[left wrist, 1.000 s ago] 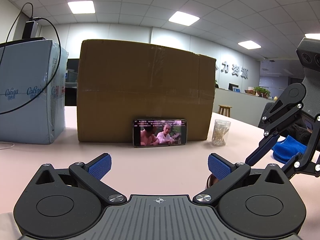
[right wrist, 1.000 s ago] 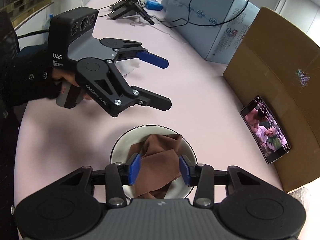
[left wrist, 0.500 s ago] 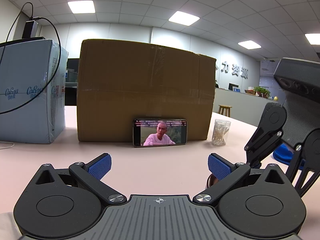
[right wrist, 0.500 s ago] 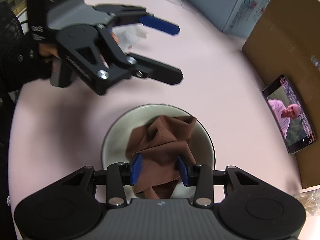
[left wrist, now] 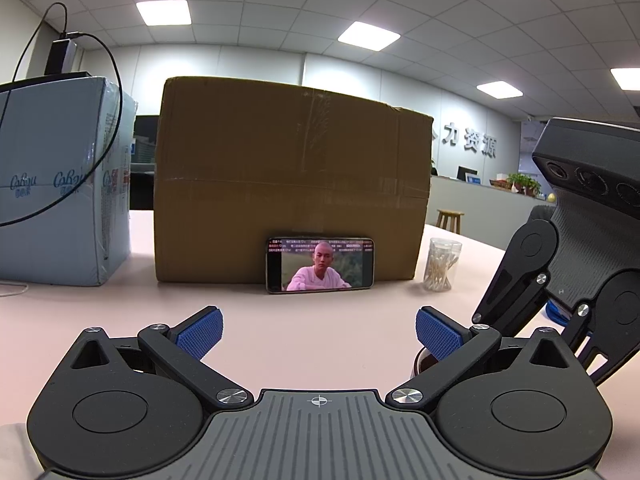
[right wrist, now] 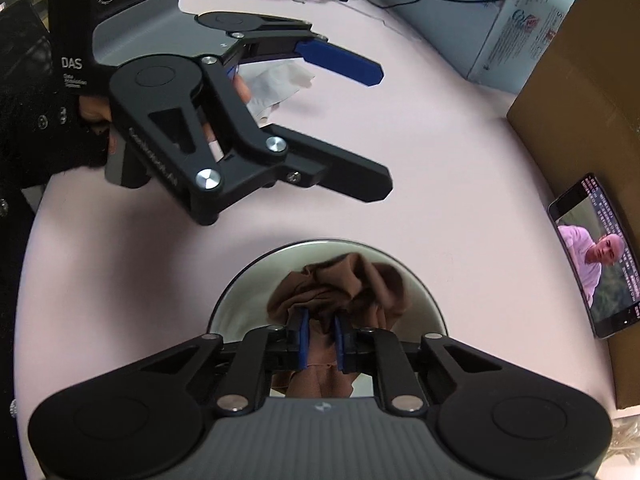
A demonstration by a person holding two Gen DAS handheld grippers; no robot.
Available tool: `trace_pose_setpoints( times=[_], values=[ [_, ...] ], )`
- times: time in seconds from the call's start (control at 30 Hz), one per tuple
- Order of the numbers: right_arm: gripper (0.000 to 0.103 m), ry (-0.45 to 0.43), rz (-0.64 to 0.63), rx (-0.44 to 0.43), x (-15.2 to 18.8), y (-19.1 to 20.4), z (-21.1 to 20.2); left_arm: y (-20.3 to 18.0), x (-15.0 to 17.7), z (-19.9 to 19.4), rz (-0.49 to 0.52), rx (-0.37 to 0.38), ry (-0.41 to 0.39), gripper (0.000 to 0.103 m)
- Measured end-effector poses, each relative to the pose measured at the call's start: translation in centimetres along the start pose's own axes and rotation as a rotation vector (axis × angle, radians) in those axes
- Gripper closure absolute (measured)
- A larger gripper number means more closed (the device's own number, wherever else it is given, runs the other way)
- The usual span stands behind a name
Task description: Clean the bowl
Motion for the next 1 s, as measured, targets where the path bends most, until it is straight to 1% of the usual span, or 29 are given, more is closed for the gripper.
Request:
trace_pose_setpoints(
  times=[0.13, 0.3, 0.43, 0.53, 0.6, 0.7, 0.83, 1.0],
  values=[
    [0.089, 0.029, 0.002, 0.046, 0.7, -0.6, -0.2, -0.1, 0.0, 0.0, 0.004, 0.001, 0.0, 0.0],
    [0.09, 0.067, -0.015, 0.043, 1.3, -0.1, -0.9, -0.2, 0.2, 0.2, 0.003, 0.012, 0.02, 0.0],
    [0.089, 0.062, -0.023, 0.031, 1.2, 0.3, -1.0, -0.3, 0.6, 0.5, -0.013, 0.053, 0.068, 0.0],
    [0.084, 0.046, -0.046, 0.048, 1.0, 0.5, -1.3, -0.4, 1.0, 0.7, -0.026, 0.072, 0.104, 0.0],
    [0.081, 0.028, -0.05, 0.057, 0.7, 0.6, -1.7, -0.5, 1.5, 1.0, -0.032, 0.09, 0.148, 0.0],
    [0.075, 0.025, -0.055, 0.085, 0.6, 0.4, -2.2, -0.8, 2.1, 1.4, -0.036, 0.112, 0.211, 0.0],
    [0.075, 0.047, -0.05, 0.1, 1.0, -0.1, -1.9, -1.0, 2.6, 1.6, -0.031, 0.113, 0.256, 0.0],
    [0.078, 0.081, -0.054, 0.11, 1.2, -0.6, -0.8, -1.0, 2.8, 1.6, -0.033, 0.117, 0.262, 0.0]
  ],
)
Point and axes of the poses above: each gripper's, at about its wrist camera, not at the fingertips, and z roughly the way its jaws point, y to its left, x to its underside, the point moved 6 cm from there along z, roughly the way its jaws point, and after that the axes turned 13 degrees about -y, right-handed, at the moved point
